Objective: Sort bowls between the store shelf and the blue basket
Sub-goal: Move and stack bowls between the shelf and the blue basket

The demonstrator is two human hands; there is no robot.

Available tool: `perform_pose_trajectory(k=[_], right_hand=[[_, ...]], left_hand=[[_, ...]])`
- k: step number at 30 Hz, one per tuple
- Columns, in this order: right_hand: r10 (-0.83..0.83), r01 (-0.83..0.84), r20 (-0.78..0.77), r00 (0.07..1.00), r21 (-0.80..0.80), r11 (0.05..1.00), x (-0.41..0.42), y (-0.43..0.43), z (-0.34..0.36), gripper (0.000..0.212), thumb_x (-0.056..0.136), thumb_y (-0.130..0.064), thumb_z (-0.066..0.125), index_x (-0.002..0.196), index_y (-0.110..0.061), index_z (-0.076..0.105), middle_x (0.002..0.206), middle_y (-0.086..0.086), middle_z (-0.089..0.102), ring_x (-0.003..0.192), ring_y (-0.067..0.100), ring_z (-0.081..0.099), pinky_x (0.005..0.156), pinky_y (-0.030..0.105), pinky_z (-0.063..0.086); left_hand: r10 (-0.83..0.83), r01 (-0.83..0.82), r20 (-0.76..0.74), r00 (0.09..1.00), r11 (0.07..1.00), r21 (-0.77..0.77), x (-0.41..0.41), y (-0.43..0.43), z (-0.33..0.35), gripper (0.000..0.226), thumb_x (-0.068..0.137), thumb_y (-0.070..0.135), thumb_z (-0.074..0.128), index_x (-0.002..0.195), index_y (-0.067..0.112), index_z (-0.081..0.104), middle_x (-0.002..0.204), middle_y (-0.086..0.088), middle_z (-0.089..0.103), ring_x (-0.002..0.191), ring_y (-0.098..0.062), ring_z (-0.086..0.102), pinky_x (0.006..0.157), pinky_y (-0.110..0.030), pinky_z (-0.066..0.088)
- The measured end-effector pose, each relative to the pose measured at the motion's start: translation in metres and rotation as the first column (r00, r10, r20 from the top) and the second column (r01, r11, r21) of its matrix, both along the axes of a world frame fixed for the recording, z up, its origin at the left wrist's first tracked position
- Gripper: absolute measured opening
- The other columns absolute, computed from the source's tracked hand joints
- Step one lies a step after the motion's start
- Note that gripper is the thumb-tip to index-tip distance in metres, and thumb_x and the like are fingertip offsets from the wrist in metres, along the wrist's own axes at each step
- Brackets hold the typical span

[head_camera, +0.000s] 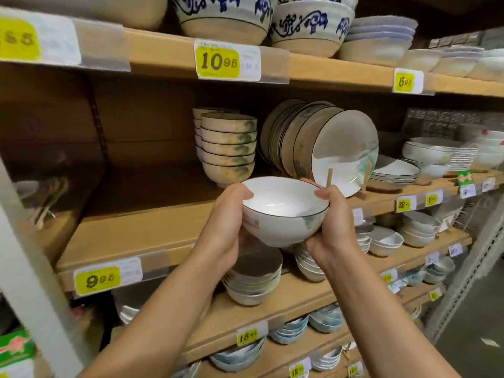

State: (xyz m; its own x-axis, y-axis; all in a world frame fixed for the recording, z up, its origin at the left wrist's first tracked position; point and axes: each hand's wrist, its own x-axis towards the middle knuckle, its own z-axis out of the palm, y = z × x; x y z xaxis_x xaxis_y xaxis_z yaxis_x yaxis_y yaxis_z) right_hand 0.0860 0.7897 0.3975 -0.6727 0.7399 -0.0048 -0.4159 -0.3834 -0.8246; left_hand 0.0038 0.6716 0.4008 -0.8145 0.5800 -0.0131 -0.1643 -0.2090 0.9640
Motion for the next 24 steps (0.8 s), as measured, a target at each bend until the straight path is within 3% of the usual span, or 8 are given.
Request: perform_pose_trajectory(k=[2,3,6,8,13,16,18,24], right_hand=[[0.033,-0.033,-0.007,0.999,0.001,0.999,-0.014,0.009,-0.001,0.039,0.085,-0.021,0.041,0.113,-0.014,0.068,0.114,0.014,0.069,0.102,0.033,0.064,0.068,0.037,0.057],[0.057,-0.057,-0.006,0.998,0.001,0.998,-0.02,0.014,-0.002,0.038,0.085,-0.021,0.041,0.111,-0.014,0.068,0.114,0.014,0.069,0.102,0.033,0.064,0.07,0.036,0.057],[0.134,-0.134,0.008,0.991,0.004,0.991,-0.04,0.029,0.0,0.039,0.086,-0.021,0.04,0.112,-0.013,0.068,0.112,0.014,0.069,0.103,0.033,0.063,0.073,0.037,0.057],[0.197,-0.197,0.01,0.98,-0.003,0.98,-0.053,0.037,0.001,0.042,0.086,-0.02,0.039,0.117,-0.011,0.066,0.115,0.016,0.067,0.106,0.036,0.061,0.08,0.042,0.054],[0.352,-0.351,0.017,0.936,-0.049,0.935,-0.081,0.059,0.009,0.044,0.083,-0.016,0.038,0.117,-0.002,0.062,0.117,0.021,0.066,0.104,0.037,0.061,0.09,0.045,0.05],[0.53,-0.527,0.07,0.845,-0.062,0.848,-0.091,0.073,0.015,0.043,0.081,-0.018,0.038,0.108,0.002,0.065,0.102,0.021,0.07,0.087,0.035,0.068,0.08,0.041,0.055],[0.611,-0.608,0.101,0.785,-0.06,0.791,-0.095,0.079,0.018,0.04,0.081,-0.019,0.039,0.099,0.001,0.069,0.095,0.021,0.072,0.078,0.034,0.071,0.075,0.038,0.057],[0.428,-0.425,-0.016,0.904,0.088,0.901,-0.091,0.079,0.006,0.024,0.088,-0.029,0.056,0.102,-0.016,0.069,0.095,0.002,0.074,0.094,0.019,0.067,0.078,0.034,0.053]], left_hand=[[0.005,-0.005,0.014,1.0,1.0,-0.007,-0.01,0.004,0.001,0.036,0.085,0.026,0.05,0.12,0.022,0.059,0.112,-0.01,0.065,0.099,-0.027,0.063,0.062,-0.035,0.057],[0.028,-0.028,-0.001,1.0,0.999,-0.016,-0.014,0.007,0.001,0.035,0.086,0.025,0.049,0.119,0.022,0.059,0.113,-0.009,0.065,0.1,-0.026,0.062,0.063,-0.035,0.057],[0.106,-0.107,-0.033,0.994,0.994,-0.019,-0.025,0.014,0.004,0.03,0.086,0.019,0.048,0.112,0.021,0.062,0.12,-0.007,0.062,0.11,-0.026,0.058,0.093,-0.044,0.052],[0.15,-0.15,-0.031,0.988,0.988,-0.028,-0.032,0.019,0.006,0.031,0.086,0.018,0.048,0.114,0.019,0.062,0.121,-0.008,0.063,0.112,-0.027,0.057,0.1,-0.047,0.048],[0.068,-0.083,0.185,0.98,0.994,0.074,-0.05,0.026,0.01,0.043,0.086,0.02,0.045,0.126,0.013,0.059,0.12,-0.015,0.068,0.114,-0.037,0.06,0.096,-0.059,0.048],[-0.047,0.027,0.254,0.966,0.996,0.082,-0.055,0.027,0.013,0.046,0.082,0.024,0.044,0.124,0.016,0.06,0.117,-0.017,0.069,0.112,-0.042,0.06,0.088,-0.066,0.047],[-0.011,-0.008,0.247,0.969,0.997,0.076,-0.057,0.032,0.012,0.047,0.077,0.024,0.044,0.12,0.018,0.063,0.115,-0.016,0.07,0.109,-0.043,0.061,0.082,-0.066,0.049],[0.239,-0.28,0.245,0.94,0.949,0.148,-0.047,0.046,0.01,0.044,0.08,0.024,0.044,0.119,0.02,0.062,0.11,-0.012,0.072,0.1,-0.039,0.067,0.072,-0.062,0.054]])
